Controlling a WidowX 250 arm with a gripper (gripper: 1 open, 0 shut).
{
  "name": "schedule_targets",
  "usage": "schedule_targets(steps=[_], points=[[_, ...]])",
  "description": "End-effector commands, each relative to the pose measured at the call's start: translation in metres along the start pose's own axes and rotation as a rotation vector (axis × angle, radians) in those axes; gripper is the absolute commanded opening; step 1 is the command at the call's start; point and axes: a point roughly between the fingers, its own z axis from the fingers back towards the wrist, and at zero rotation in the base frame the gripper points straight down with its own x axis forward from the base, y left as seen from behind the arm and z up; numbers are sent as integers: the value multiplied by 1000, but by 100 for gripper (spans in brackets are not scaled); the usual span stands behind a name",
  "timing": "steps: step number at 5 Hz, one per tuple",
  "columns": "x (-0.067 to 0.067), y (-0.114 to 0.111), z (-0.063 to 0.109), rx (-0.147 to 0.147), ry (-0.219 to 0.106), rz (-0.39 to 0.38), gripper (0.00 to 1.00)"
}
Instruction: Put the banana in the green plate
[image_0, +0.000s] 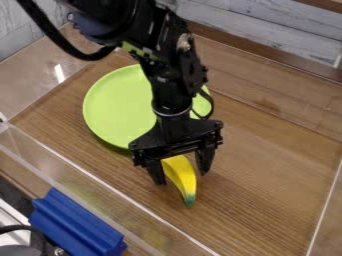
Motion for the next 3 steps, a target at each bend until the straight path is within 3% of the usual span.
schedule_targets(steps=[1, 2, 3], points=[[3, -3, 3, -18, -17, -3, 100], [2, -3, 1, -16, -18, -10, 100], [2, -2, 0, -15, -19, -19, 0]])
